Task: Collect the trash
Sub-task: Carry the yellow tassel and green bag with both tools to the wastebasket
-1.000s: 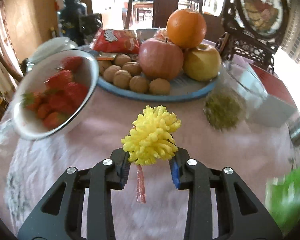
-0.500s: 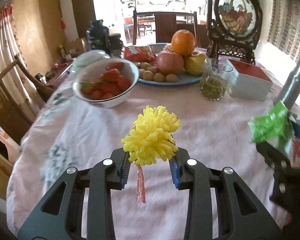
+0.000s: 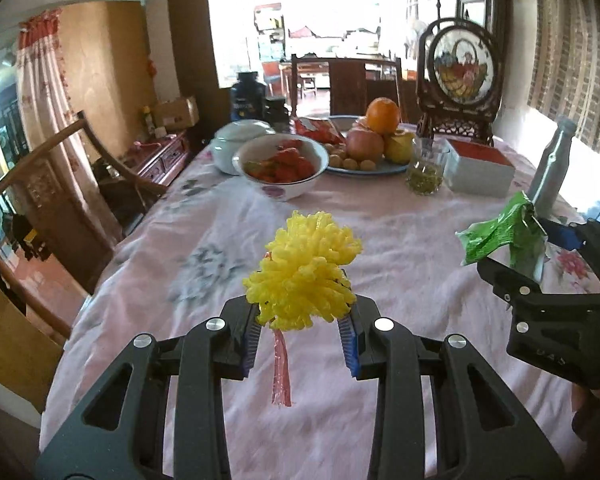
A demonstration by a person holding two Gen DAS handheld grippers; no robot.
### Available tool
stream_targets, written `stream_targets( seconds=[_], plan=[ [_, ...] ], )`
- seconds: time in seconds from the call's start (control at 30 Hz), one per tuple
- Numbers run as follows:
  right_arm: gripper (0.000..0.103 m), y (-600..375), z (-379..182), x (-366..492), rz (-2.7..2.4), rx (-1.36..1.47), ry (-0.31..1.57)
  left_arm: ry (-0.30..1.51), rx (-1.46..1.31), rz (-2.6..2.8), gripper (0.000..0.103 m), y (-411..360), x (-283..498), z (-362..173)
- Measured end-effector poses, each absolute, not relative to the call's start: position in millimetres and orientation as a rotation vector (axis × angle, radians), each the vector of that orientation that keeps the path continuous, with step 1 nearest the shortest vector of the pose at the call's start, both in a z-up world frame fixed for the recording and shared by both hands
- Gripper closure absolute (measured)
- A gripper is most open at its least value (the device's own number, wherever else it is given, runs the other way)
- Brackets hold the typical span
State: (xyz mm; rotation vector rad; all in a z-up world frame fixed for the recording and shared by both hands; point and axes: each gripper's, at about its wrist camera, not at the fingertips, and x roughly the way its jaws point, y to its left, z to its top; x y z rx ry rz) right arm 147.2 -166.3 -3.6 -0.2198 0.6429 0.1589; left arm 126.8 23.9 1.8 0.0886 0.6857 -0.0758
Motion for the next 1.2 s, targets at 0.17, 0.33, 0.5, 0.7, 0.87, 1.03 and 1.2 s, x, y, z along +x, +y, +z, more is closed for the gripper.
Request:
stream_targets(
  seconds=[0.17, 0.33, 0.5, 0.7, 0.87, 1.03, 1.2],
  plan=[
    [0.028, -130.9, 9.2, 106.5, 0.196, -0.254, 0.613, 0.628, 0.058, -0.019, 0.068, 64.0, 72.4, 13.5],
    [0.028, -78.2, 6.4, 66.6, 0.274, -0.277, 0.601, 0.624, -0.016, 0.055, 0.068, 113.8, 25.3, 13.3],
    [0.028, -24.4, -5.1, 34.1, 0.361, -0.303, 0.610, 0.633, -0.029, 0.116, 0.068, 154.1, -18.9, 3.1],
    [0.028, 36.7, -14.2, -0.7, 0.471, -0.340, 0.622, 0.614, -0.075, 0.204, 0.068, 202.4, -70.2, -5.6],
    [0.028, 89.8, -17.6, -27.9, 0.598, -0.372, 0.620, 0.611, -0.116, 0.300, 0.068, 244.6, -110.1, -16.2],
    [0.028, 150.3, -23.4, -53.8, 0.737, -0.401, 0.622, 0.614, -0.160, 0.423, 0.068, 293.4, -149.9, -32.8],
    [0.028, 211.8, -33.3, -78.9, 0.870, -0.455, 0.630, 0.654, -0.224, 0.564, 0.068, 345.3, -185.5, -56.0]
  ],
)
